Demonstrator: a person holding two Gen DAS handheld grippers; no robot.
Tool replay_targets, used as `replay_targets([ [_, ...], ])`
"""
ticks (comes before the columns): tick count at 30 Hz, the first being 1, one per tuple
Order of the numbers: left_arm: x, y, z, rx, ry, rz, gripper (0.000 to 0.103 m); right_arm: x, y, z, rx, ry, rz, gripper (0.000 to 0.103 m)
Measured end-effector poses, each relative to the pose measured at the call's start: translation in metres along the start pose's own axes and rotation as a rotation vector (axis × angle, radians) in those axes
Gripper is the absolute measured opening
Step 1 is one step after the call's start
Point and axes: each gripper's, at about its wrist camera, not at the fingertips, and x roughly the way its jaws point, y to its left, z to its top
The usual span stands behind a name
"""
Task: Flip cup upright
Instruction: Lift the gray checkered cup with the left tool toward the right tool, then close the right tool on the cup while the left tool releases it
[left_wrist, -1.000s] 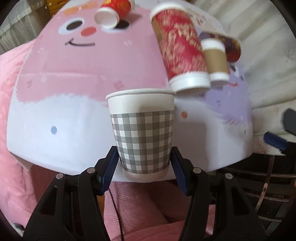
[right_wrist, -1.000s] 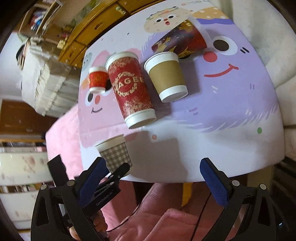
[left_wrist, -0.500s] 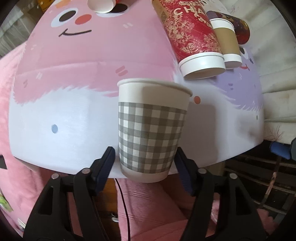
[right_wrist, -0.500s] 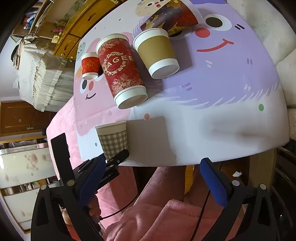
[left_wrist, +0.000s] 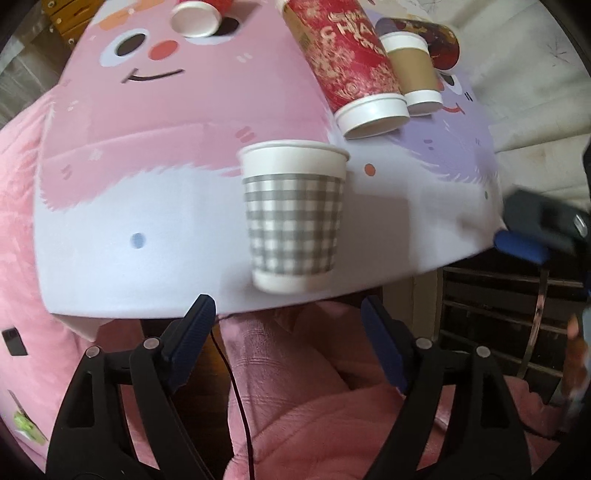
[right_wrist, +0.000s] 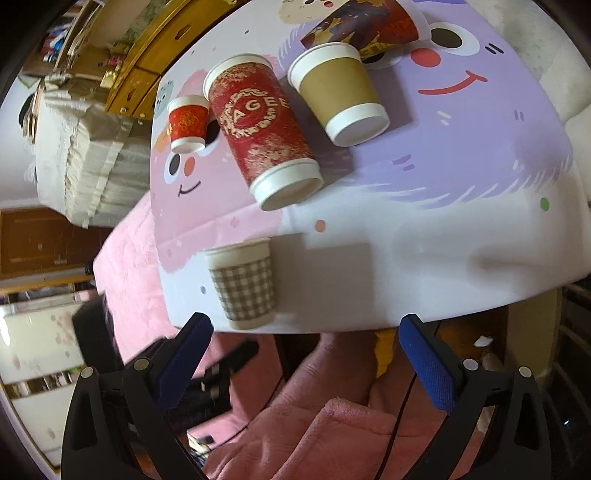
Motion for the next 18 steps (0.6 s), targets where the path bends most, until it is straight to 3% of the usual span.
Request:
replay_targets([
  [10,-0.051,0.051,-0.003,0.055,-0.146,0.096,0.079,0.026,0.049,-0.011,-0.086,-0.208,-0.115,0.103],
  [14,-0.066,0.081,0.000,0.032,-0.220,0.156,0.079,0.041,0.066,-0.022,-0.117,-0.258,-0.118,0.103],
  [18,-0.069,0.104,0.009,0.055,-0.235,0.160,0.079,0.058,0.082,-0.032,-0.131,-0.280,-0.149,0.103],
])
